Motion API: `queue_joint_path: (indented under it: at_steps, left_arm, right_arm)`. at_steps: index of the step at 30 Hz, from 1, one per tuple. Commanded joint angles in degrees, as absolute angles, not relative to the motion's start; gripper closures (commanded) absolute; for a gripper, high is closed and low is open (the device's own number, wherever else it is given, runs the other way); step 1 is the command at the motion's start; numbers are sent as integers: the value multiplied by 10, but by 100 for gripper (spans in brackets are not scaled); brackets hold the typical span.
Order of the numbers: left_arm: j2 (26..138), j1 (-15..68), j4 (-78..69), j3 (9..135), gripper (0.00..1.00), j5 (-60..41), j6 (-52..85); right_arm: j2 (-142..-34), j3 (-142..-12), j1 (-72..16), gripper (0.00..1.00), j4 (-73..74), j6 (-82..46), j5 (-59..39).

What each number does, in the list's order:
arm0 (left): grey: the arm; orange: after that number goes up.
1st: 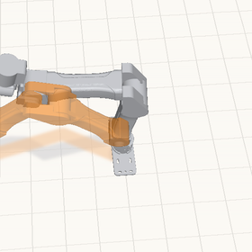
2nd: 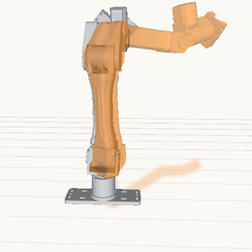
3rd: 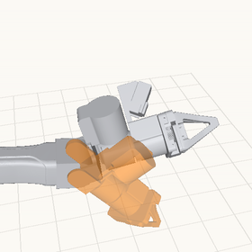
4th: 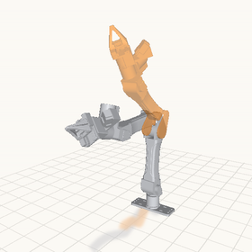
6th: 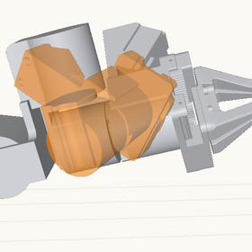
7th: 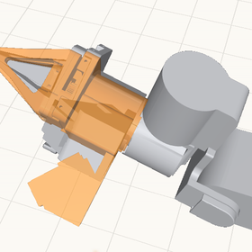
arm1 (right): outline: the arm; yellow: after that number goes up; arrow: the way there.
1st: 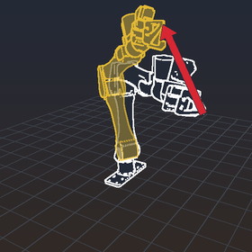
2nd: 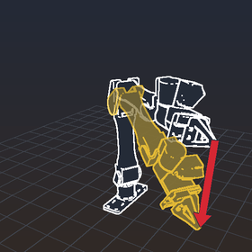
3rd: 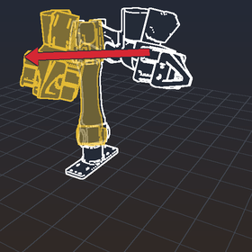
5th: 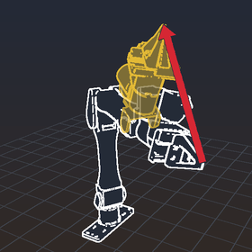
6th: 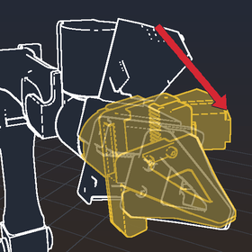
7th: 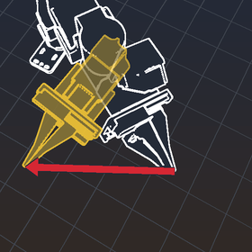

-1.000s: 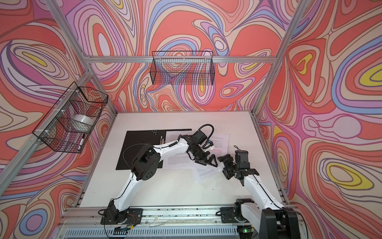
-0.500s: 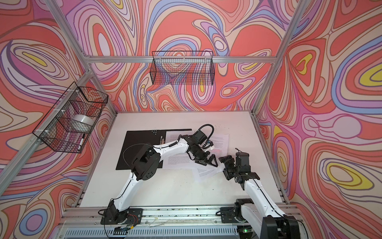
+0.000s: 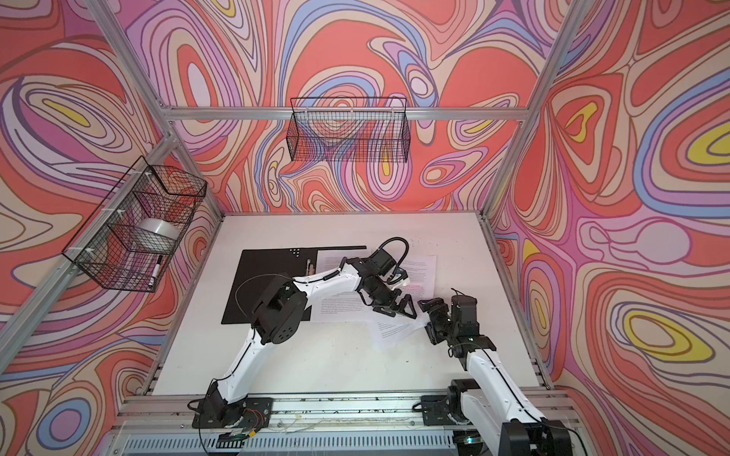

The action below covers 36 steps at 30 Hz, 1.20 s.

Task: Put the files into the folder

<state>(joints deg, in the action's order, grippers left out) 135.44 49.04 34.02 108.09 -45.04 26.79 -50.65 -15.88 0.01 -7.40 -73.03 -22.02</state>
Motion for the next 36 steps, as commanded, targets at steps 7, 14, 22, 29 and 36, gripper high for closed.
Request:
queue_joint_path:
  at_steps: [7,14,22,29,36]
  left_arm:
    - [1370,489,348,1067,0,-452,271]
    - [1367,488,338,1061,0,-468,281]
    - [1360,487,339,1067,0,-489,282]
    - [1344,482,327,1067,0,-523,289]
    - [1336,472,340,1111,0,-580,292]
  right_arm:
    - [-460,-157,0,17,-54,-743,-205]
    - [-455,-148,0,19,-45,-747,-202]
    - [-484,-169,0,29,-85,-704,-175]
    - [-525,-209,0,55,-127,-656,-165]
    - [-518,-211,0,87,-141,-645,-158]
